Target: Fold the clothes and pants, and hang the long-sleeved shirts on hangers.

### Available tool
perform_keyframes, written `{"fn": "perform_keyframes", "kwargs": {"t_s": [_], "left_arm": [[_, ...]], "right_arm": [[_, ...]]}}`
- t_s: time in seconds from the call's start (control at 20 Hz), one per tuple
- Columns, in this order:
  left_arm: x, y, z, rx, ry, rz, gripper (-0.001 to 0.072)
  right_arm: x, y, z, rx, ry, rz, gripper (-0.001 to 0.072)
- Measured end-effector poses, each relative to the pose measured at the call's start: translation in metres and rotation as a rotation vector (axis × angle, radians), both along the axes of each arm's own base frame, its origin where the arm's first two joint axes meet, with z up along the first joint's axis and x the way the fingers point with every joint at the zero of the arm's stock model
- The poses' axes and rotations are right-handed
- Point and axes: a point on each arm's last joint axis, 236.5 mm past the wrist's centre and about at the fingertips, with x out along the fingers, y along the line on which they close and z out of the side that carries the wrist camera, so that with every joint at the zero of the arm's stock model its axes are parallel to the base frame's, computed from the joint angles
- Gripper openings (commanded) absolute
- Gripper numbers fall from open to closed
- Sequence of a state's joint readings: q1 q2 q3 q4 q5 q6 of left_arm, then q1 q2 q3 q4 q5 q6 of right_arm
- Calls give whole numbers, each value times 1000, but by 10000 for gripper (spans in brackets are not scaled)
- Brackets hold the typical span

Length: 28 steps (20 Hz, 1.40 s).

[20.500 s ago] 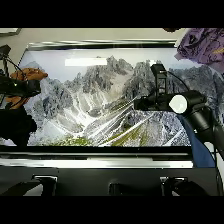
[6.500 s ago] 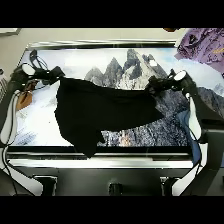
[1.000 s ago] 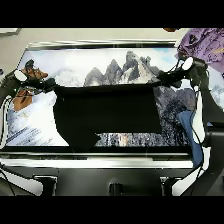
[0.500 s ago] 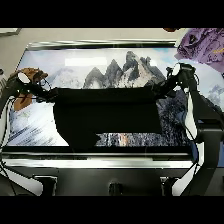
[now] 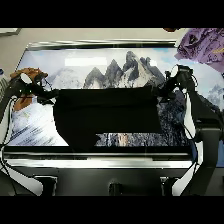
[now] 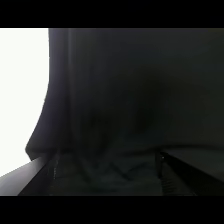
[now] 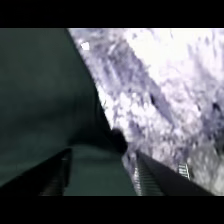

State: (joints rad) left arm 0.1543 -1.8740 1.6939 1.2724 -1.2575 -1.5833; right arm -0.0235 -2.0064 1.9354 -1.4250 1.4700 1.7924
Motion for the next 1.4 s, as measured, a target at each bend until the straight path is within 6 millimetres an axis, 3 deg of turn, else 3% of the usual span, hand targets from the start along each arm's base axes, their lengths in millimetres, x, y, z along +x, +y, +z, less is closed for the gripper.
{"fn": "perform_keyframes", "kwargs": {"t_s": [0.15,0.25,0.4,0.5,0.65,0.9,1.05,1.4], "left_arm": [[3,21,36,35,-38,20,681],[-11,49,62,79,-40,52,679],[-62,80,75,85,19,129,678],[-107,80,69,38,68,186,678],[-167,44,48,-95,85,254,672],[-229,-27,4,-289,94,305,672],[-248,-59,-12,-362,106,291,672],[-253,-109,-24,-430,105,243,669]], "right_arm": [[0,-15,34,-5,-57,18,494],[-3,-37,64,2,-115,15,491],[-23,-68,89,73,-152,-17,491],[-46,-77,90,156,-146,-44,491],[-78,-76,80,253,-121,-79,489],[-102,-62,65,346,-93,-108,485],[-107,-57,63,371,-86,-114,485],[-108,-48,67,417,-86,-115,484]]}}
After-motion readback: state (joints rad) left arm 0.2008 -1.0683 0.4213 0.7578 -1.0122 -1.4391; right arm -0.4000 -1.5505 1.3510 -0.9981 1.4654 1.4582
